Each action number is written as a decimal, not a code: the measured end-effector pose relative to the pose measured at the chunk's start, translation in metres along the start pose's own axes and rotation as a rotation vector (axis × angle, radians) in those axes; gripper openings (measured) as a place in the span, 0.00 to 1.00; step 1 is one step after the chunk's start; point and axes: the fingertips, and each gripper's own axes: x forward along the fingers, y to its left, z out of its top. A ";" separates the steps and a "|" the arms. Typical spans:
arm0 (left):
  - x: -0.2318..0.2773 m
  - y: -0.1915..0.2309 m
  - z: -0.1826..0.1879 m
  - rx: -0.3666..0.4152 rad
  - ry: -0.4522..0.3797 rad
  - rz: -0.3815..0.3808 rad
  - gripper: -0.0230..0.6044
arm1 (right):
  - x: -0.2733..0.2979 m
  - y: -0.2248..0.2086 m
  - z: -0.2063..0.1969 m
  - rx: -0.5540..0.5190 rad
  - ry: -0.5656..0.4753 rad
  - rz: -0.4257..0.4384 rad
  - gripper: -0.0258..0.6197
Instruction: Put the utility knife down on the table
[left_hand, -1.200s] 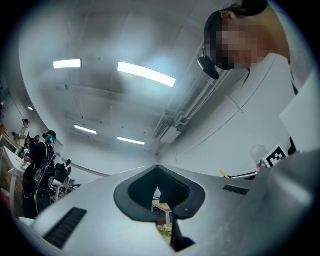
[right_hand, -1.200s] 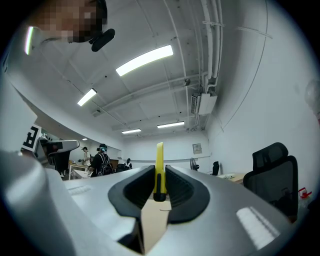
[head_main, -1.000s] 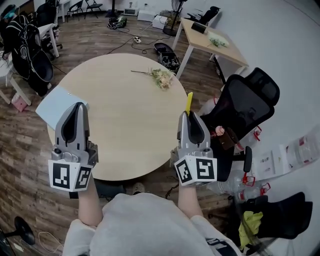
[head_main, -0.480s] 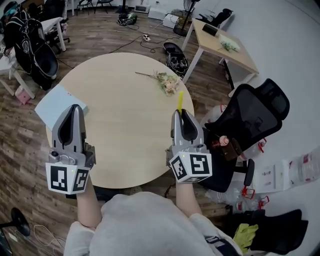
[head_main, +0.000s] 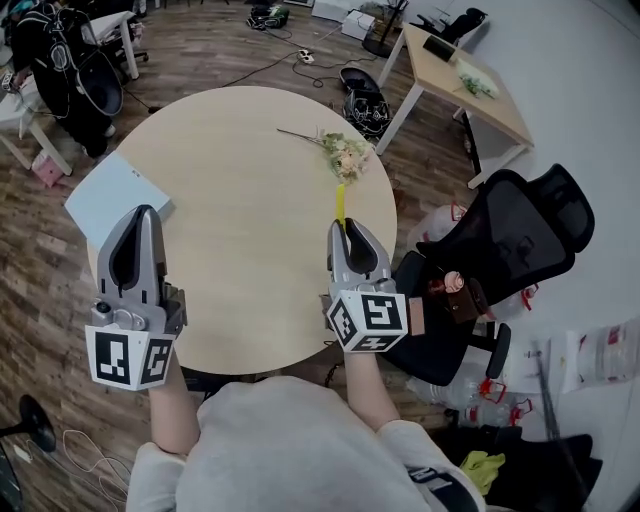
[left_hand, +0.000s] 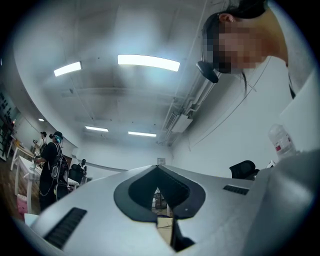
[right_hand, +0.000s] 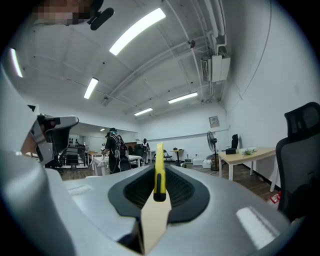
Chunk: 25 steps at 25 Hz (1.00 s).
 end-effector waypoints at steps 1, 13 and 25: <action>0.000 0.000 -0.002 0.003 0.008 0.004 0.05 | 0.003 -0.001 -0.008 0.001 0.020 0.003 0.15; 0.002 -0.004 -0.023 0.040 0.069 0.036 0.05 | 0.034 -0.017 -0.105 -0.014 0.246 0.025 0.15; -0.005 -0.002 -0.035 0.059 0.123 0.067 0.05 | 0.043 -0.016 -0.198 0.062 0.457 0.049 0.15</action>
